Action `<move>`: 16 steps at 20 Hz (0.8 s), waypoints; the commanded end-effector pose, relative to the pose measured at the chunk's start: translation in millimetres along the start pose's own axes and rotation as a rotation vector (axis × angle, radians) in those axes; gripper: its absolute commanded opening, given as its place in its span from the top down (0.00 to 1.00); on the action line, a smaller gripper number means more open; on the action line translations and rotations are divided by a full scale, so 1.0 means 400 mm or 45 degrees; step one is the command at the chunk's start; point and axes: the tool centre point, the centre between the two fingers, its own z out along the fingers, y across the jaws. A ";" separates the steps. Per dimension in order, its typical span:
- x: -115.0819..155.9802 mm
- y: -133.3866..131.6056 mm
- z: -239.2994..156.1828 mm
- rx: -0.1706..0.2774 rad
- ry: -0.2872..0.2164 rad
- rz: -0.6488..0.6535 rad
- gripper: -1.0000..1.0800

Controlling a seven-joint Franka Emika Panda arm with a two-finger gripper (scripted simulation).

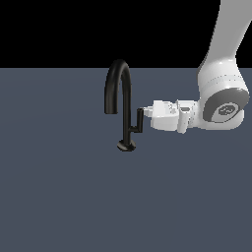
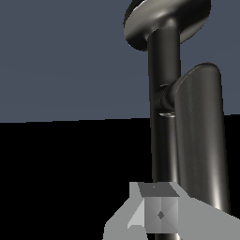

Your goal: Turn on the faucet by rotating a designated handle.

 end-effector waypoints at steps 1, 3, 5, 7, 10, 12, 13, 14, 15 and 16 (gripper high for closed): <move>-0.007 0.021 0.000 -0.003 -0.002 0.001 1.00; -0.012 0.036 0.001 -0.003 -0.002 0.001 1.00; -0.017 0.051 0.000 -0.003 -0.002 0.001 1.00; -0.022 0.066 0.001 -0.003 -0.002 0.001 1.00; -0.017 0.060 0.000 0.004 0.002 -0.006 1.00; -0.010 0.079 0.000 0.003 0.001 -0.005 1.00; -0.005 0.089 0.000 0.002 0.001 -0.004 1.00; -0.002 0.099 0.000 0.002 0.001 -0.004 1.00; 0.003 0.109 0.000 0.001 0.000 -0.004 1.00; 0.006 0.119 0.000 0.001 0.000 -0.004 1.00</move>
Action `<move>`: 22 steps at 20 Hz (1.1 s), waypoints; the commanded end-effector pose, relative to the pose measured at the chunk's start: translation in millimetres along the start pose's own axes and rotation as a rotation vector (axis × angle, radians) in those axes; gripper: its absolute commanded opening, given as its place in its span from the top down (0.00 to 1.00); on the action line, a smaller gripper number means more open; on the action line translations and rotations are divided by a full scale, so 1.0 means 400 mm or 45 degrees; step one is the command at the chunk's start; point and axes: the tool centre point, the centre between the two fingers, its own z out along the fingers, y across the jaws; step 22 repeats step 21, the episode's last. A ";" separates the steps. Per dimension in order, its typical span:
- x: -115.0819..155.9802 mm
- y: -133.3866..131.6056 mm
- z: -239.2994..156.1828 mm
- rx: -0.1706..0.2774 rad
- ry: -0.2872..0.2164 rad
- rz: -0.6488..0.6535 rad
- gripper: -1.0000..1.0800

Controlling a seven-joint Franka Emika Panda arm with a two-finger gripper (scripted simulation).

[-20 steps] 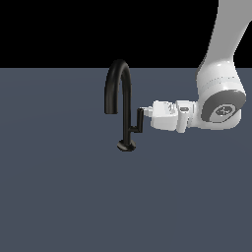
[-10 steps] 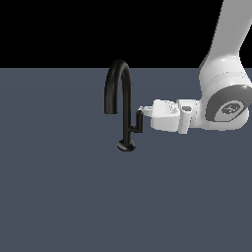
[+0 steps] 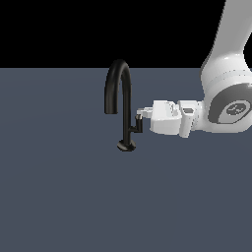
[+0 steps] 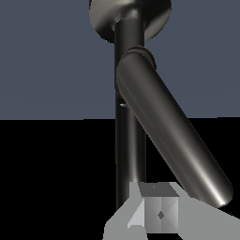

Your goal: Turn on the faucet by rotating a designated handle.

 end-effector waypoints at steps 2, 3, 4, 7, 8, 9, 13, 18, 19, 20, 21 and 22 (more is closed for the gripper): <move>0.032 0.052 0.000 -0.006 -0.002 0.027 1.00; 0.036 0.062 0.000 -0.007 -0.003 0.028 1.00; 0.040 0.073 0.000 -0.007 -0.003 0.028 1.00; 0.052 0.104 0.000 -0.009 -0.004 0.029 1.00; 0.052 0.104 0.000 -0.009 -0.004 0.029 1.00; 0.024 0.074 0.000 -0.004 -0.004 -0.003 1.00; 0.084 0.104 0.000 -0.006 -0.004 0.009 1.00; 0.158 0.140 0.000 -0.009 -0.004 0.024 1.00; 0.172 0.147 0.000 -0.009 -0.004 0.027 1.00; 0.187 0.154 0.000 -0.009 -0.004 0.030 1.00; 0.187 0.154 0.000 -0.009 -0.004 0.030 1.00; 0.187 0.154 0.000 -0.009 -0.004 0.030 1.00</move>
